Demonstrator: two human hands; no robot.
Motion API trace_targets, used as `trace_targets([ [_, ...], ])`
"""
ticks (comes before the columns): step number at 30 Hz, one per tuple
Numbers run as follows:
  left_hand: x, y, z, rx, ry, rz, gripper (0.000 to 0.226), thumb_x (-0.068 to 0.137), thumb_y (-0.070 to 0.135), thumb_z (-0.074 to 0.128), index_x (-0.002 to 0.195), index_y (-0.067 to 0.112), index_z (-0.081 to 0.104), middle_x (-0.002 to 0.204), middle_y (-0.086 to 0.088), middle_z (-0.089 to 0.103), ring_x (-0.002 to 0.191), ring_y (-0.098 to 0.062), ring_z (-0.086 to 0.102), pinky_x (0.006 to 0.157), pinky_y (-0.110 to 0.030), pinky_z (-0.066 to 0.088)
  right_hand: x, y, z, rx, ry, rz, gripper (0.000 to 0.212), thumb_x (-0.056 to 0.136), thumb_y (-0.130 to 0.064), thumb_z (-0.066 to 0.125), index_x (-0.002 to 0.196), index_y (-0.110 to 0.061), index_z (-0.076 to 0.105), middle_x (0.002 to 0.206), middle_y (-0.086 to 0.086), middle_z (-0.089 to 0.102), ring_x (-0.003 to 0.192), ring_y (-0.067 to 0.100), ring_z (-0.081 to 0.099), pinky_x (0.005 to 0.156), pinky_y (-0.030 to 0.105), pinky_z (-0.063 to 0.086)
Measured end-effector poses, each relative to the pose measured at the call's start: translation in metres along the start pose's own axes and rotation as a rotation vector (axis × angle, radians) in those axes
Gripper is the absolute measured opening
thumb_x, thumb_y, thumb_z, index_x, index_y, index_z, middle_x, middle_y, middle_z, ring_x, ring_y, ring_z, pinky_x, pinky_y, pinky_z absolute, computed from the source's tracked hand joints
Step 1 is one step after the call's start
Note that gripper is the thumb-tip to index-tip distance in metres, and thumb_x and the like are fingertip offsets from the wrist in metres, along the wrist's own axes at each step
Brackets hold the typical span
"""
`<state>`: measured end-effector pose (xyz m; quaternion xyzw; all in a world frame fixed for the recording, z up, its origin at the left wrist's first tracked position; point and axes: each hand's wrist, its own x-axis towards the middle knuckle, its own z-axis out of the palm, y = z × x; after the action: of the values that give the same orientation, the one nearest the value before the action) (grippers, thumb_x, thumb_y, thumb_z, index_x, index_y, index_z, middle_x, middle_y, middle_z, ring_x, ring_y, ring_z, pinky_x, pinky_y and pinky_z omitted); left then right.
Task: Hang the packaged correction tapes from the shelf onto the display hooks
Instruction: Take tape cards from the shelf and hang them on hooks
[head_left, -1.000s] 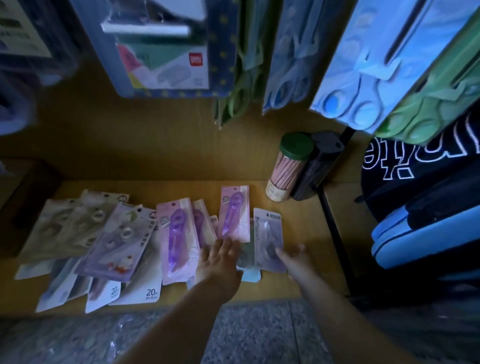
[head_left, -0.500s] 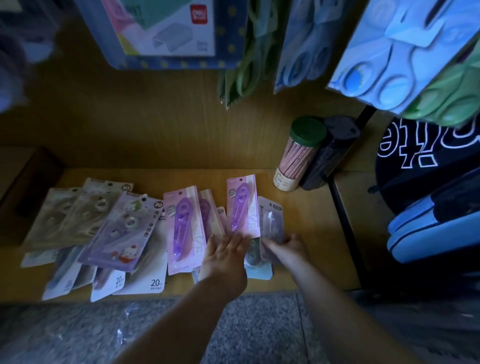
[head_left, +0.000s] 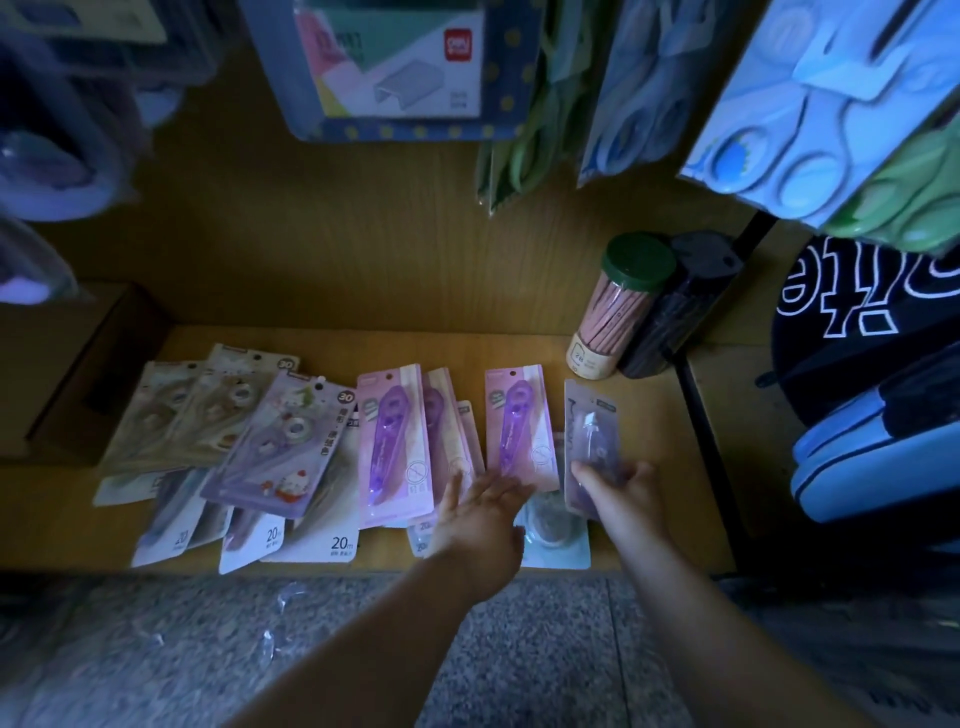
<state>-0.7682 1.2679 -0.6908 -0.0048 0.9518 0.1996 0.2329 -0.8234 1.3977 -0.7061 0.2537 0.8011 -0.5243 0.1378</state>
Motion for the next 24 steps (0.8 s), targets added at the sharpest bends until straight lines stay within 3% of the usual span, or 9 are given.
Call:
trace_targets([
  [2,-0.005,0.005,-0.009,-0.128,0.073,-0.001,0.047,0.097,0.026,0.033,0.143,0.027,0.027,0.153,0.006,0.028,0.143,-0.010,0.016,0.117,-0.032,0.000,-0.009,-0.008,-0.007,0.010,-0.021,-0.071,0.042,0.078,-0.009,0.069,0.108,-0.005,0.041,0.103,0.012,0.052,0.083,0.018,0.049,0.045,0.003,0.039],
  [6,-0.029,0.021,-0.039,-0.681,0.140,-0.068,0.039,0.096,0.026,0.040,0.133,0.018,0.045,0.136,-0.005,0.053,0.122,-0.019,0.050,0.092,-0.019,0.037,-0.038,-0.033,-0.027,-0.003,-0.065,-0.245,0.070,0.073,-0.007,0.072,0.132,-0.010,0.033,0.119,0.004,0.048,0.101,0.016,0.050,0.080,0.021,0.042],
  [8,-0.048,0.031,-0.059,-0.828,0.171,-0.072,0.036,0.094,0.025,0.043,0.129,0.014,0.046,0.126,-0.010,0.059,0.114,-0.022,0.055,0.084,-0.020,0.039,-0.060,-0.048,-0.035,-0.003,-0.101,-0.336,0.088,0.069,-0.007,0.076,0.140,-0.015,0.025,0.132,0.002,0.041,0.117,0.015,0.046,0.092,0.021,0.037],
  [11,-0.085,0.049,-0.090,-1.001,0.236,0.014,0.026,0.093,0.020,0.048,0.117,0.012,0.047,0.110,-0.012,0.064,0.103,-0.022,0.061,0.089,-0.027,0.045,-0.103,-0.074,-0.045,0.016,-0.159,-0.434,0.109,0.058,-0.016,0.085,0.144,-0.023,0.017,0.145,0.005,0.035,0.126,0.016,0.044,0.103,0.032,0.041],
  [14,-0.128,0.066,-0.121,-1.129,0.298,0.133,0.008,0.091,0.011,0.051,0.090,0.019,0.049,0.083,0.003,0.063,0.065,0.001,0.062,0.059,-0.011,0.050,-0.156,-0.104,-0.061,0.014,-0.146,-0.573,0.115,0.048,-0.035,0.079,0.143,-0.025,0.016,0.146,0.004,0.035,0.131,0.020,0.043,0.106,0.045,0.041],
  [17,-0.170,0.076,-0.154,-1.166,0.341,0.236,0.017,0.087,0.003,0.055,0.082,0.019,0.052,0.077,0.002,0.064,0.063,-0.003,0.062,0.054,-0.011,0.050,-0.208,-0.130,-0.088,-0.022,-0.170,-0.683,0.125,0.038,-0.049,0.072,0.145,-0.026,0.011,0.148,0.000,0.033,0.134,0.016,0.040,0.110,0.041,0.037],
  [20,-0.213,0.089,-0.183,-1.163,0.376,0.328,0.014,0.087,0.002,0.055,0.080,0.013,0.056,0.073,-0.001,0.066,0.063,-0.009,0.064,0.061,-0.020,0.053,-0.252,-0.149,-0.121,-0.004,-0.244,-0.725,0.112,0.046,-0.038,0.078,0.137,-0.039,0.014,0.143,-0.004,0.038,0.128,0.016,0.046,0.107,0.039,0.040],
  [22,-0.236,0.099,-0.197,-1.146,0.398,0.365,0.014,0.087,0.001,0.054,0.079,0.012,0.056,0.073,-0.003,0.068,0.070,-0.017,0.063,0.070,-0.030,0.052,-0.275,-0.159,-0.142,0.046,-0.276,-0.762,0.080,0.071,-0.019,0.076,0.124,-0.041,0.020,0.136,-0.002,0.043,0.123,0.017,0.048,0.103,0.034,0.043],
  [24,-0.257,0.110,-0.210,-1.123,0.431,0.414,0.016,0.087,0.001,0.053,0.078,0.013,0.058,0.068,0.001,0.071,0.067,-0.016,0.064,0.070,-0.031,0.053,-0.293,-0.170,-0.160,0.121,-0.249,-0.780,0.050,0.087,-0.012,0.059,0.117,-0.037,0.028,0.117,-0.004,0.054,0.103,0.012,0.056,0.084,0.015,0.048],
])
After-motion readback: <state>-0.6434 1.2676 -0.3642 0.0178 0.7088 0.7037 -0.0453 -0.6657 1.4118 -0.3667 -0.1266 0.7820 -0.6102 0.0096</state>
